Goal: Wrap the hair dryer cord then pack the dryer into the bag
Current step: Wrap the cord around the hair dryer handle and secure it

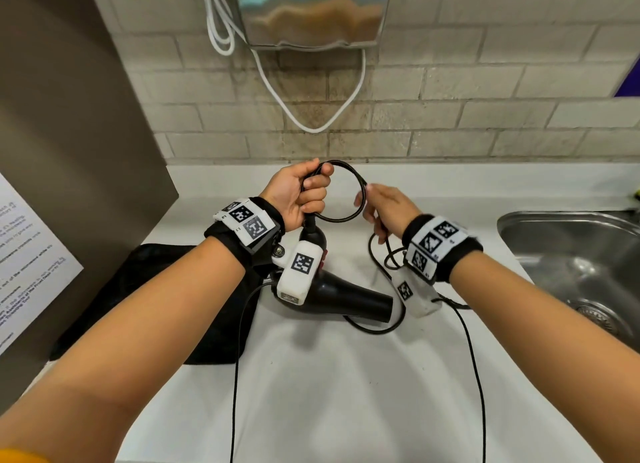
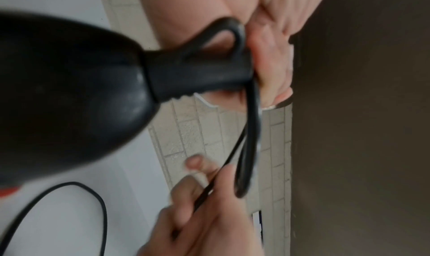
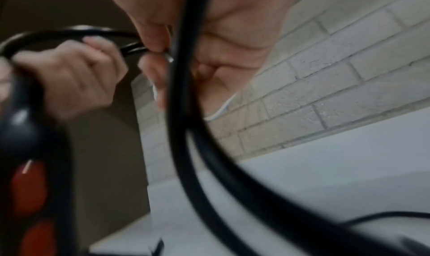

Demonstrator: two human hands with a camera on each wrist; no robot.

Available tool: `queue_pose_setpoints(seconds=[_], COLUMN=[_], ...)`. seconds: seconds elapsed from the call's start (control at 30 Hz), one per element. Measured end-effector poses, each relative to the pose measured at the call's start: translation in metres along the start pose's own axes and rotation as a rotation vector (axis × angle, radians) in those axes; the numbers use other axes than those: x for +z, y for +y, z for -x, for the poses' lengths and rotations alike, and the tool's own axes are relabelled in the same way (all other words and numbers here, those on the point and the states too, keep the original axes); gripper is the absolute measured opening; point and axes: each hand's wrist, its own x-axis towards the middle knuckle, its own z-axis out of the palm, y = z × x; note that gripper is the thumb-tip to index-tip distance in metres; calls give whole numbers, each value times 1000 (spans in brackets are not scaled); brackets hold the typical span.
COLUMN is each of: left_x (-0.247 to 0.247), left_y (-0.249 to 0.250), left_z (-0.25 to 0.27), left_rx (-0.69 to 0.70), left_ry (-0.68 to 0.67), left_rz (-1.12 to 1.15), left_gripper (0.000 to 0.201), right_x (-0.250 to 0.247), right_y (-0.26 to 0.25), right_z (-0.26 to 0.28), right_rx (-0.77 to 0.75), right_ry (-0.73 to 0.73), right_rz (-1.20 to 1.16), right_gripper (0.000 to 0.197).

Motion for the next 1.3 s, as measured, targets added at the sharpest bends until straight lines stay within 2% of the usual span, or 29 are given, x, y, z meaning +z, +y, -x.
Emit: queue_pose_setpoints(seconds=[0.17, 0.3, 0.47, 0.57, 0.67, 0.77, 0.87, 0.97, 1.0, 1.1, 1.17, 1.3], left_x=[-5, -10, -10, -6, 1, 7, 13, 22, 26, 38, 38, 32], left_y=[-1, 0, 2, 0, -4, -8, -9, -12, -12, -13, -12, -12], left_z=[-3, -5, -5, -3, -2, -4, -6, -5, -2, 4, 5, 5], left_rx=[51, 100, 163, 185, 209, 237, 242, 225, 219, 208, 196, 70], left_ry=[41, 105, 185, 218, 243, 289, 330, 291, 272, 236, 218, 66], left_rz=[126, 194, 199, 199, 103, -52, -287, -515, -539, -567, -581, -549], left_gripper=[39, 42, 41, 34, 28, 44, 49, 50, 47, 27, 40, 64], right_x=[14, 16, 10, 10, 11, 11, 4, -2, -4, -8, -11, -17], right_y=[29, 38, 48, 44, 38, 25, 2, -17, -23, -46, -54, -56], right_z=[16, 27, 35, 41, 44, 41, 39, 37, 34, 29, 22, 9], right_rx=[74, 72, -27, -78, -181, -278, -505, -708, -736, -805, -841, -728], right_ry=[-64, -138, -66, -44, -33, -16, 81, 192, 177, 184, 175, 180], right_rz=[83, 292, 543, 670, 893, 1179, 1341, 1483, 1516, 1537, 1545, 1401], right_gripper=[16, 5, 11, 23, 34, 43, 46, 39, 37, 24, 22, 26])
